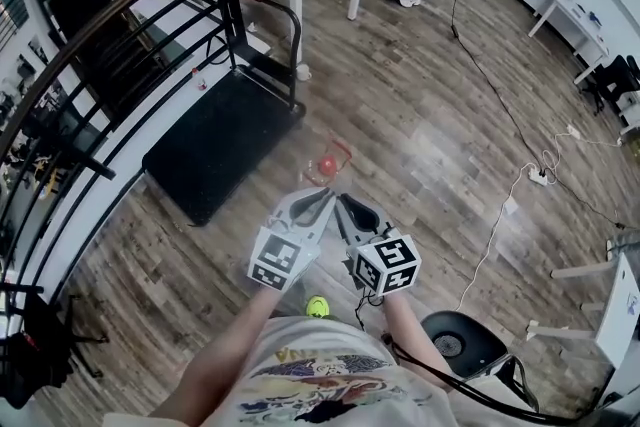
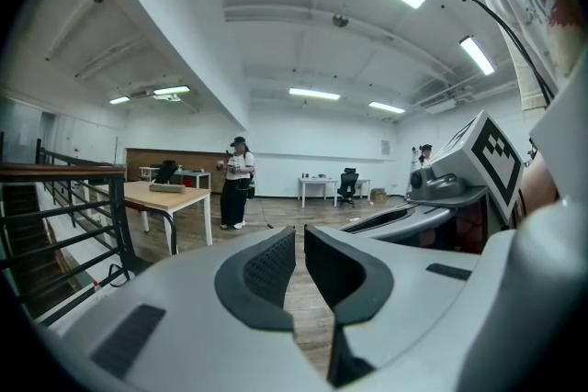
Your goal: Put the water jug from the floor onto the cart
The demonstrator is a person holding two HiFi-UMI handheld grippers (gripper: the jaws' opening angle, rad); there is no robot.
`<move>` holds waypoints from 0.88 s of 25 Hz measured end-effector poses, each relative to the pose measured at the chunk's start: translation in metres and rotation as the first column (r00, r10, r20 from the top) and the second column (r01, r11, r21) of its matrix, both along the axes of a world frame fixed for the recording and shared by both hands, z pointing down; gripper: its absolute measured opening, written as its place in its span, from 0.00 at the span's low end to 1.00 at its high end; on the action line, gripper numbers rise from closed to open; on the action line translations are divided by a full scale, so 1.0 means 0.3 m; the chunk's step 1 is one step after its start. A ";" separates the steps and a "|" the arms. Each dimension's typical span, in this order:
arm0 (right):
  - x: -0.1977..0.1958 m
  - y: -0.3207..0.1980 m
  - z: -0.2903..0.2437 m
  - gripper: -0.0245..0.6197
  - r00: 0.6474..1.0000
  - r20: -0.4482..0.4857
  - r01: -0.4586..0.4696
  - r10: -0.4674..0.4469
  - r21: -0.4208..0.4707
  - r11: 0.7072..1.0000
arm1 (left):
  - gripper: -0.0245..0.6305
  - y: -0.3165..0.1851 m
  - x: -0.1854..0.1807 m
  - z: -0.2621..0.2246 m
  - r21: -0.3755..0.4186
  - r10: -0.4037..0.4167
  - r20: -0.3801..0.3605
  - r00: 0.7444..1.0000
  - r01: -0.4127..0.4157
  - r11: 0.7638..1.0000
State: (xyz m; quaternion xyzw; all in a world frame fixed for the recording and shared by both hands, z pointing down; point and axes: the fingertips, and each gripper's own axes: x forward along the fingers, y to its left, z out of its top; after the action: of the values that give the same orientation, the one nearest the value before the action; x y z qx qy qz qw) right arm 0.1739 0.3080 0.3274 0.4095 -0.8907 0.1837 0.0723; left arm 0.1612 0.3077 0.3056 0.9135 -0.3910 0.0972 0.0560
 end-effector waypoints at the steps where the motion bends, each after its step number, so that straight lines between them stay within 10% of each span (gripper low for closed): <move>1: -0.015 -0.027 0.000 0.09 1.000 0.002 -0.004 0.004 -0.005 1.000 | 0.06 -0.028 -0.014 -0.001 -0.001 0.006 0.001 1.000 -0.006 1.000; 22: -0.159 -0.426 0.082 0.09 0.991 -0.046 -0.130 0.129 -0.038 0.991 | 0.06 -0.422 -0.162 0.099 -0.052 0.148 0.009 0.989 -0.148 0.988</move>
State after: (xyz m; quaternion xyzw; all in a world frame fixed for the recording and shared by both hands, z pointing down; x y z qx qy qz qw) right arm 0.1261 0.1801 0.3521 0.4688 -0.8565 0.1971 0.0880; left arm 0.1126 0.1812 0.3354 0.9376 -0.3198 0.1172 0.0696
